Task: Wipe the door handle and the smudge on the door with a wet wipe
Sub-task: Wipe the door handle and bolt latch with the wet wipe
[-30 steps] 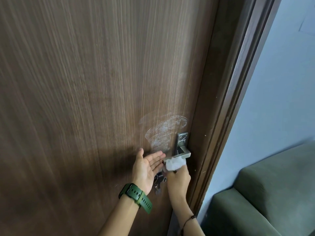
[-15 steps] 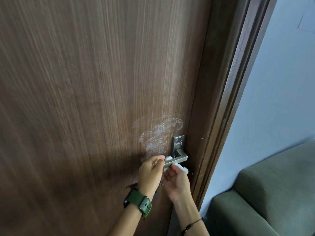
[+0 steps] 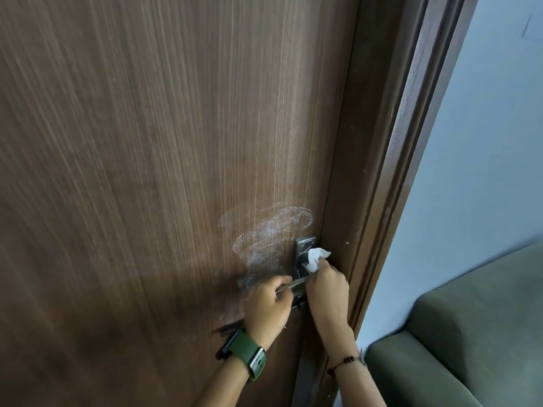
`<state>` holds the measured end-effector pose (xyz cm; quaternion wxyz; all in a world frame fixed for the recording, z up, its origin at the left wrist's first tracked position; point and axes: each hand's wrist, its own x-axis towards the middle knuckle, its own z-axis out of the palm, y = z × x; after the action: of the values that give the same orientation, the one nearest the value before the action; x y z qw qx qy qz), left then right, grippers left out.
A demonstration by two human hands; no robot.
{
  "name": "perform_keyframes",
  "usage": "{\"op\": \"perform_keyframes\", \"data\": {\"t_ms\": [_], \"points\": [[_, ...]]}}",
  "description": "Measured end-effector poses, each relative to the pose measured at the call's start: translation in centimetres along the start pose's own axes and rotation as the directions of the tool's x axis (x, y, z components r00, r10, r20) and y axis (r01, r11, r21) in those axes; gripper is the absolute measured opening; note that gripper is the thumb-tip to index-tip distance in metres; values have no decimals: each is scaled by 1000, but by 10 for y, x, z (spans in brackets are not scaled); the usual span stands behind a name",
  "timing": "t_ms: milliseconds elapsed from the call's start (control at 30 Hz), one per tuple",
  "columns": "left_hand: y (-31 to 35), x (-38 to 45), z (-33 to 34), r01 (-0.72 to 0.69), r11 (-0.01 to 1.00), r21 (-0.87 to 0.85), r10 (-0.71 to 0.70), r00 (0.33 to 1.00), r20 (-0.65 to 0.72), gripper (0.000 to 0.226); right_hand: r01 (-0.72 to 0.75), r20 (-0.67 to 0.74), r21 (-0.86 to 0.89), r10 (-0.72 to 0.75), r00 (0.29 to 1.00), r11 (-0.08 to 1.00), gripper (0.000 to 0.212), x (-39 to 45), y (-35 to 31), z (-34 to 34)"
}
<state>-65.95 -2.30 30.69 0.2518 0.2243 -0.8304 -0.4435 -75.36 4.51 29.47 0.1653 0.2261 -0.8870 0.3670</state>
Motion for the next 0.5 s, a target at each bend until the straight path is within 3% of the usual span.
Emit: {"op": "perform_keyframes", "data": {"t_ms": [100, 200, 267, 333, 500], "points": [[2, 0, 0, -18, 999, 32, 18, 1000, -3, 29, -232, 129, 229, 206, 970, 945, 23, -2, 6, 2], [2, -1, 3, -26, 999, 26, 27, 999, -29, 31, -400, 260, 402, 316, 912, 824, 40, -6, 5, 5], [0, 0, 5, -43, 998, 44, 45, 998, -48, 31, -375, 183, 458, 327, 927, 806, 43, -1, -1, 6], [-2, 3, 6, -50, 998, 50, 53, 997, -63, 31, -275, 94, 412, 260, 961, 869, 43, 5, -8, 6], [-7, 6, 9, -79, 996, 36, 82, 993, -80, 33, -208, 80, 281, 194, 978, 937, 33, -4, -4, 16]]}}
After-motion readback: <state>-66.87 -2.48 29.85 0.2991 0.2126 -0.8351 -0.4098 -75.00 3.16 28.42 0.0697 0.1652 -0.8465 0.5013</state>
